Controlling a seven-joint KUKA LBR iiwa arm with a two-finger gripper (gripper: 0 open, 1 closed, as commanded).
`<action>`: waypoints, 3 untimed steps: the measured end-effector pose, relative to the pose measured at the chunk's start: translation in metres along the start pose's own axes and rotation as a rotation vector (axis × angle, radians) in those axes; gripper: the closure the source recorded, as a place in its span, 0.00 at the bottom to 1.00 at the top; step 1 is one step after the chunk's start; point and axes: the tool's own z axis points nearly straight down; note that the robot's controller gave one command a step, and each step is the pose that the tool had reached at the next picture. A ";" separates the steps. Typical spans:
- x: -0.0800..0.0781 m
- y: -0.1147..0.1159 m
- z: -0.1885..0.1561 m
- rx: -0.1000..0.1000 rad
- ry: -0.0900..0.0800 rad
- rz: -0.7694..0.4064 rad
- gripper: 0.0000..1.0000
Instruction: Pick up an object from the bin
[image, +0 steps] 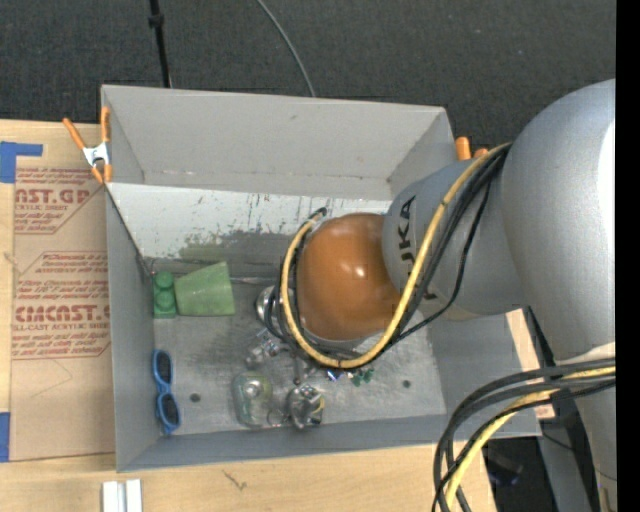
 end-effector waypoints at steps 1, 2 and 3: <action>-0.005 0.025 0.005 0.011 -0.021 -0.114 0.00; -0.005 0.027 0.004 0.007 -0.019 -0.111 1.00; -0.006 -0.025 -0.138 0.007 -0.010 -0.401 1.00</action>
Offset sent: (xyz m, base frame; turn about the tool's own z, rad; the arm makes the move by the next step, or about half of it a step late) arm -0.0157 0.0237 -0.0091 -0.1131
